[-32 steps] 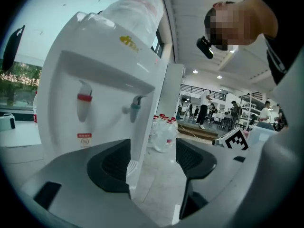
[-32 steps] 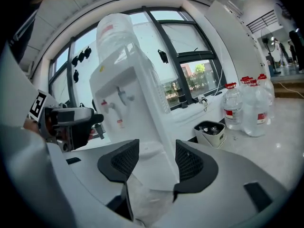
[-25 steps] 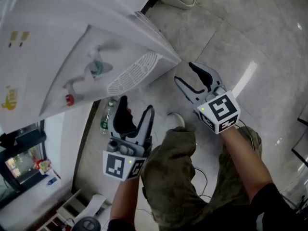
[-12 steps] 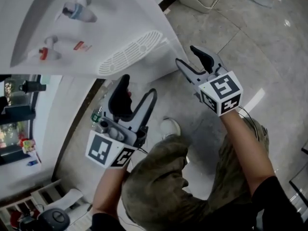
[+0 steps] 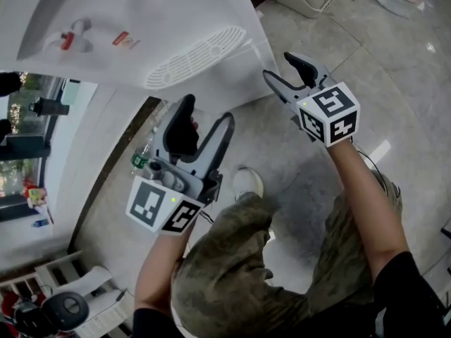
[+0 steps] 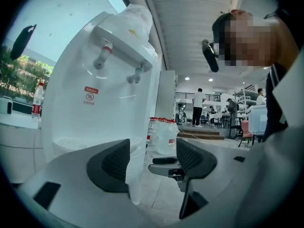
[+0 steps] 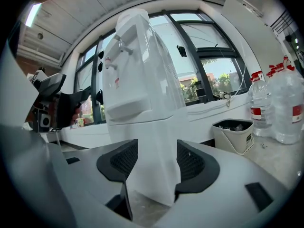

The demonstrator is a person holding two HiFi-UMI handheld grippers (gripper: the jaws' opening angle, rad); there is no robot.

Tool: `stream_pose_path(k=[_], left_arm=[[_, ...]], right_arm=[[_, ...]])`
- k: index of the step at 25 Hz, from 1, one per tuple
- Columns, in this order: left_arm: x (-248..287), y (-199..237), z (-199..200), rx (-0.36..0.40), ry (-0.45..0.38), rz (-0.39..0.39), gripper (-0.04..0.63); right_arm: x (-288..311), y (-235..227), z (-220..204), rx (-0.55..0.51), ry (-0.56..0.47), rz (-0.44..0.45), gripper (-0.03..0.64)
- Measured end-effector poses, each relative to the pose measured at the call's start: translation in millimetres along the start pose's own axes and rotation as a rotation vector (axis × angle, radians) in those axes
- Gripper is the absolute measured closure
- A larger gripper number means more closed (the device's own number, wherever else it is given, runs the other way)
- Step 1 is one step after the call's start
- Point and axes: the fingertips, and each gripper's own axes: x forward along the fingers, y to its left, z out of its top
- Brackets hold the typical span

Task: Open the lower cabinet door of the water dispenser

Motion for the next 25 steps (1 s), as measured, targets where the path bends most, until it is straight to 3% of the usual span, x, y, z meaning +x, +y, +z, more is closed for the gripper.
stream_pose_path(k=[6, 14, 19, 25], left_arm=[[2.5, 1.2, -18.2, -0.05, 0.011, -0.013, 0.313], [5.0, 14.1, -30.6, -0.201, 0.002, 0.003, 0.313], [2.6, 11.6, -37.8, -0.138, 0.028, -0.001, 0.313], [-4.1, 9.6, -47.3, -0.16, 0.047, -0.012, 0.313]], right_arm=[[13.2, -3.6, 0.6, -0.012, -0.002, 0.005, 0.391], [34.6, -6.8, 4.0, -0.032, -0.007, 0.017, 0.377], [44.8, -6.7, 1.7, -0.052, 0.007, 0.026, 0.377], [52.1, -5.9, -1.5, -0.088, 0.041, 0.037, 0.376]])
